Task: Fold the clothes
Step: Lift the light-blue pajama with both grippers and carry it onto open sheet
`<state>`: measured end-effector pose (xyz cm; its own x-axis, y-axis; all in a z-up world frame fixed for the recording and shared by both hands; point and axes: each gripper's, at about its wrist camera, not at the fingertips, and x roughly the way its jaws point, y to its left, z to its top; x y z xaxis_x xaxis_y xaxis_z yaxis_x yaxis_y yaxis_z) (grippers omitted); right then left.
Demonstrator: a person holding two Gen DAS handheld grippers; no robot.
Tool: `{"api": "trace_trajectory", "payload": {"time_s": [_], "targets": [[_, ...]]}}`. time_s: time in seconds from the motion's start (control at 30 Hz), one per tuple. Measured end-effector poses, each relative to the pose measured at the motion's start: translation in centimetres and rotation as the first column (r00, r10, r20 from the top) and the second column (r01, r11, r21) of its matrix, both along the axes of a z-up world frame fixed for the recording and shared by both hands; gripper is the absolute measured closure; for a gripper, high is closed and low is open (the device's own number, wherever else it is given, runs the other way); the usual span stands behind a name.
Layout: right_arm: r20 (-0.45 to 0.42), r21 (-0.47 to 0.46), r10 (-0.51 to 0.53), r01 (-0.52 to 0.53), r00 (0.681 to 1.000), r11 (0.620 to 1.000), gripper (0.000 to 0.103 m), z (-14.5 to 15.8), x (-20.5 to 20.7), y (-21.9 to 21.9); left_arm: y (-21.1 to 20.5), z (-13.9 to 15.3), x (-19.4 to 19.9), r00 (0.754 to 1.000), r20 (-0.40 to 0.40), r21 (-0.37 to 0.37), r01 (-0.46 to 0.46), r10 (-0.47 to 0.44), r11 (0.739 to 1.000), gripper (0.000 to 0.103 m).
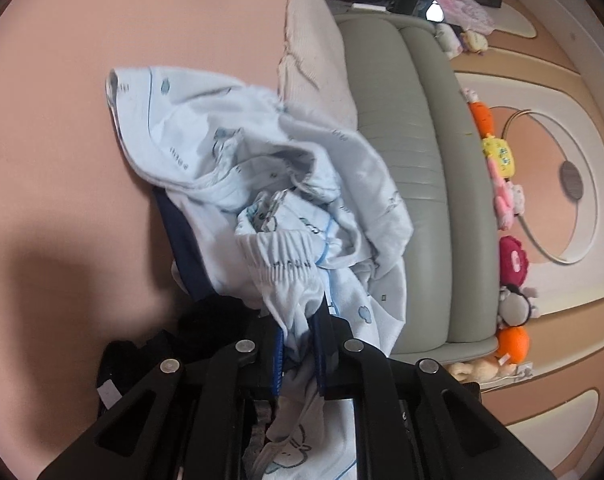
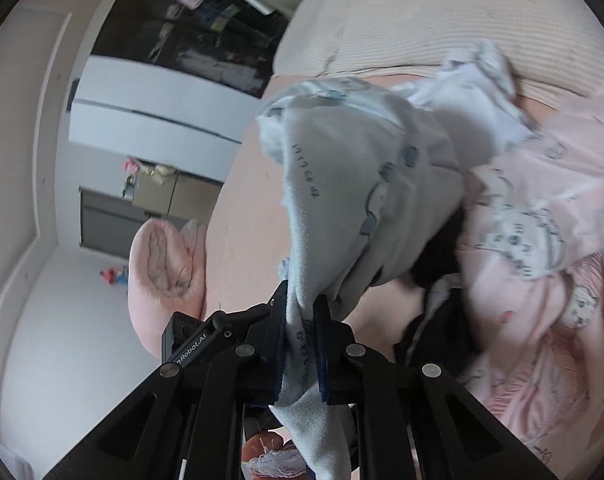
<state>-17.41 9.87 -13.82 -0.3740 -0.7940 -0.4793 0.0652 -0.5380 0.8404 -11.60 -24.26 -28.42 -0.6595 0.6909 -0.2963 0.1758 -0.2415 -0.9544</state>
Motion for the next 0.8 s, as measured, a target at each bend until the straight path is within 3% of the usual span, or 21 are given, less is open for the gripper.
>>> {"api": "trace_trajectory", "payload": {"time_s": [0.07,0.17,0.37,0.6,0.8], "targets": [[-0.029,0.013,0.038,-0.038,0.999,0.999,0.092,1.0,0.1,-1.2,-0.2,0.2,1.0,0.999,-0.028,-0.002,-0.016,0.016,1.000,0.095],[-0.067,0.036,0.110,-0.108,0.992,0.993,0.092,2.1,1.1,-3.7,2.3,5.3,0.9,0.997,-0.064,-0.028,-0.041,0.039,0.999,0.095],[-0.134,0.092,0.261,-0.250,0.956,0.964,0.091,4.2,3.5,-9.1,-1.0,8.2,5.0,0.987,-0.074,-0.059,-0.146,0.142,0.987,0.095],[-0.150,0.103,0.401,-0.389,0.904,0.916,0.091,5.6,6.1,-16.1,-4.8,9.3,6.4,0.954,-0.079,-0.058,-0.295,0.290,0.954,0.095],[-0.163,0.167,0.475,-0.451,0.865,0.877,0.091,6.5,8.9,-21.0,-7.5,9.8,9.0,0.946,-0.081,-0.057,-0.319,0.314,0.946,0.095]]}}
